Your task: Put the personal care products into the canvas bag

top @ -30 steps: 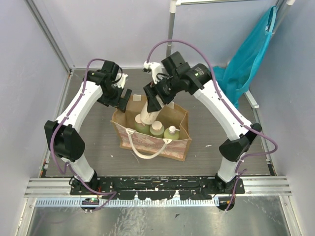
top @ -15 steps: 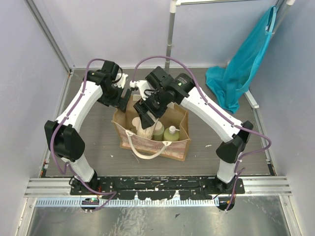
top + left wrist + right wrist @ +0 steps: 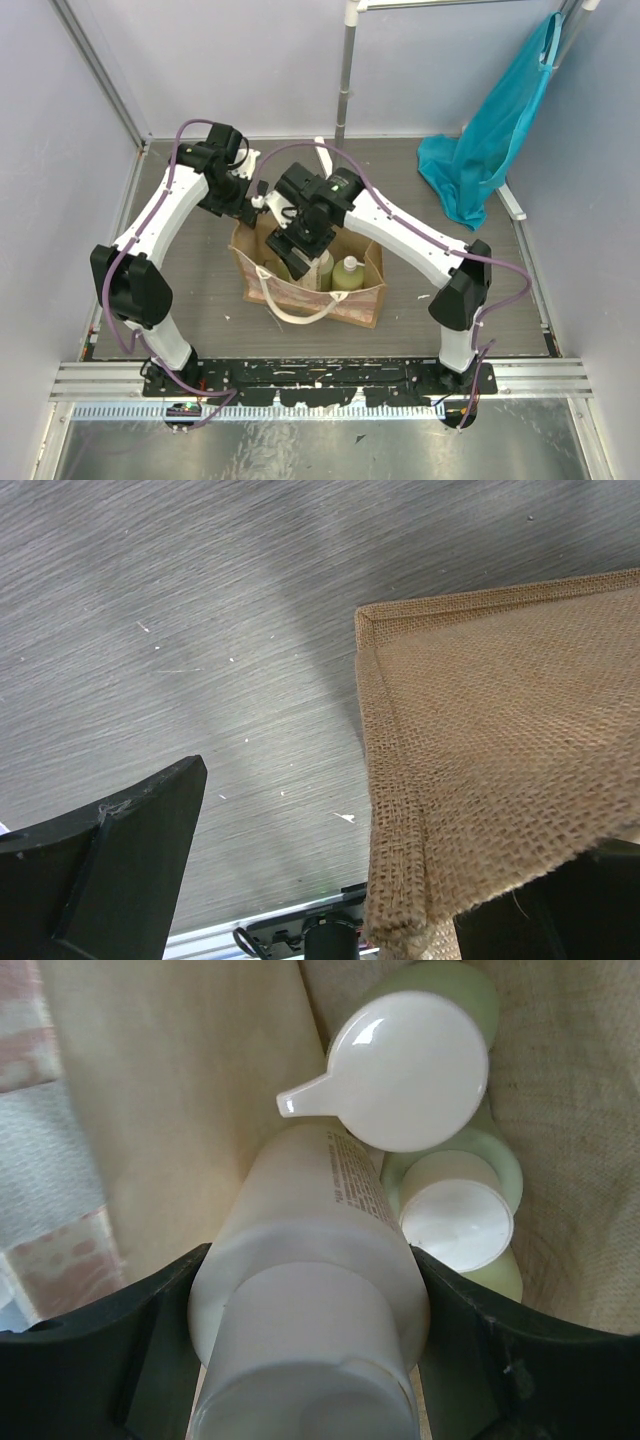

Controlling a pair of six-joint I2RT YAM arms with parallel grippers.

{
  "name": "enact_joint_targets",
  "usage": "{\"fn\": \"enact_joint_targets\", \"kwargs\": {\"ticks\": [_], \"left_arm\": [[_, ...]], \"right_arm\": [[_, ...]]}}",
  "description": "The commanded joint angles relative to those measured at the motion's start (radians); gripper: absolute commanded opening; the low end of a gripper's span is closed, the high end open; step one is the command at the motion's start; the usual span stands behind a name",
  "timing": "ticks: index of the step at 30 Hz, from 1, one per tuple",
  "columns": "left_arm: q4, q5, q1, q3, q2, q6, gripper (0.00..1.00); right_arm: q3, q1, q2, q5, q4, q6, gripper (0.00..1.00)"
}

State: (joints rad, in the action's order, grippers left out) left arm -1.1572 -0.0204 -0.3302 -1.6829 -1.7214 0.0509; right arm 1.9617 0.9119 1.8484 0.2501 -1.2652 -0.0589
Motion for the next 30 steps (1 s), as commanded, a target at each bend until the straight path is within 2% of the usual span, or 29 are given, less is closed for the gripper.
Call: {"fn": "enact_joint_targets", "kwargs": {"ticks": [1,6,12,18,20,23,25,28,30], "left_arm": [[0.019,0.008,0.002,0.012,0.017,0.006,0.98],[0.016,0.014,0.002,0.012,0.017,0.004,0.98],[0.012,0.020,0.002,0.011,0.020,0.003,0.98],[0.006,0.018,0.002,0.005,0.019,0.000,0.98],[0.004,0.018,0.002,0.004,0.020,0.000,0.98],[0.005,0.018,0.003,0.002,0.017,-0.001,0.98],[0.003,0.019,0.002,0.000,0.013,-0.002,0.98],[0.001,0.018,0.002,-0.004,0.010,-0.002,0.98],[0.001,0.020,0.002,-0.004,0.008,-0.002,0.98]], "right_arm": [[-0.033,0.047,0.002,-0.107,0.029,0.005,0.01],[-0.125,0.069,-0.013,-0.145,0.138,0.050,0.01],[-0.311,0.071,-0.068,-0.172,0.304,0.092,0.01],[-0.369,0.072,-0.052,-0.209,0.353,0.092,0.03],[-0.361,0.074,-0.036,-0.219,0.333,0.089,0.15],[-0.345,0.077,-0.031,-0.237,0.315,0.082,0.44],[-0.336,0.077,-0.045,-0.236,0.318,0.080,0.59],[-0.313,0.076,-0.056,-0.233,0.314,0.080,0.73],[-0.294,0.077,-0.056,-0.233,0.305,0.080,0.77]]}}
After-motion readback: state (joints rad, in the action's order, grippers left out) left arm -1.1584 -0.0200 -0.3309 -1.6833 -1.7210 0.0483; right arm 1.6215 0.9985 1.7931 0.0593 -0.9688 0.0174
